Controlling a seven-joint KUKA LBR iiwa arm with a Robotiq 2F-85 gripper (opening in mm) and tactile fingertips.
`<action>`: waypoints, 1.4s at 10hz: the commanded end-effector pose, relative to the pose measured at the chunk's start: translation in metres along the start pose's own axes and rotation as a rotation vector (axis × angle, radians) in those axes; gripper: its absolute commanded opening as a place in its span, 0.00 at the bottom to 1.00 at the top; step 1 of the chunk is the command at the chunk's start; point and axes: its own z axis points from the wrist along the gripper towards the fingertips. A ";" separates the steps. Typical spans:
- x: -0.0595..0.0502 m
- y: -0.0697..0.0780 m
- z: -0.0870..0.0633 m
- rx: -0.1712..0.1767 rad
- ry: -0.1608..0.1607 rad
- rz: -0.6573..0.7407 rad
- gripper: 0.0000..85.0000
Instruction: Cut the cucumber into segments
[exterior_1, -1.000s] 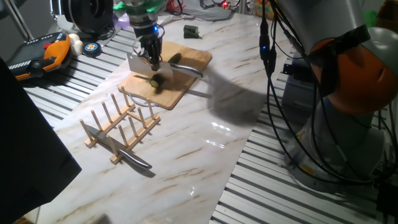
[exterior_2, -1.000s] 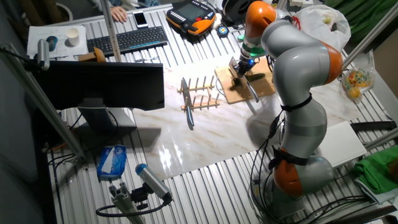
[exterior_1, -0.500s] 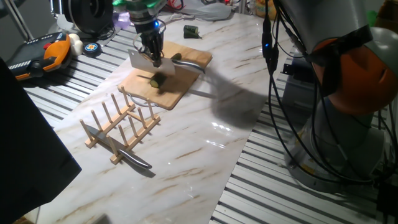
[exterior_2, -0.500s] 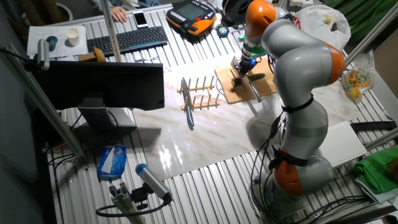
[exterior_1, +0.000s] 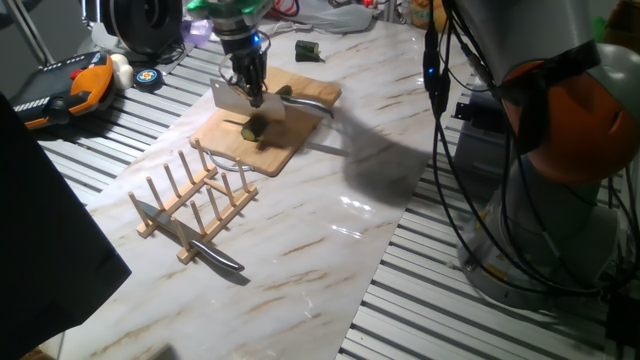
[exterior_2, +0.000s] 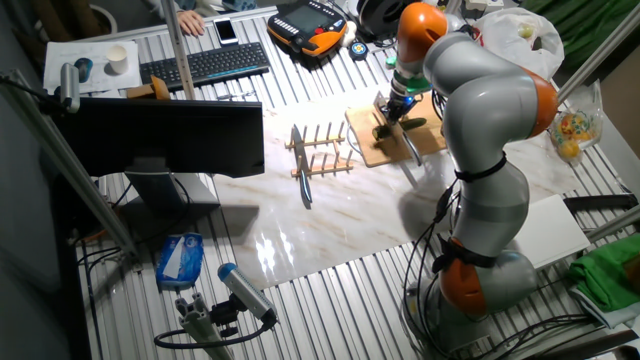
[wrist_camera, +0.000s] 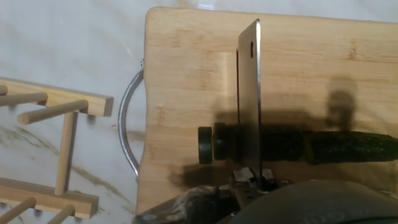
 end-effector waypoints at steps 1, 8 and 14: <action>0.002 -0.001 -0.001 -0.005 -0.002 -0.002 0.01; 0.011 0.003 -0.009 0.016 -0.016 0.009 0.01; 0.010 0.003 -0.008 0.019 -0.019 0.008 0.01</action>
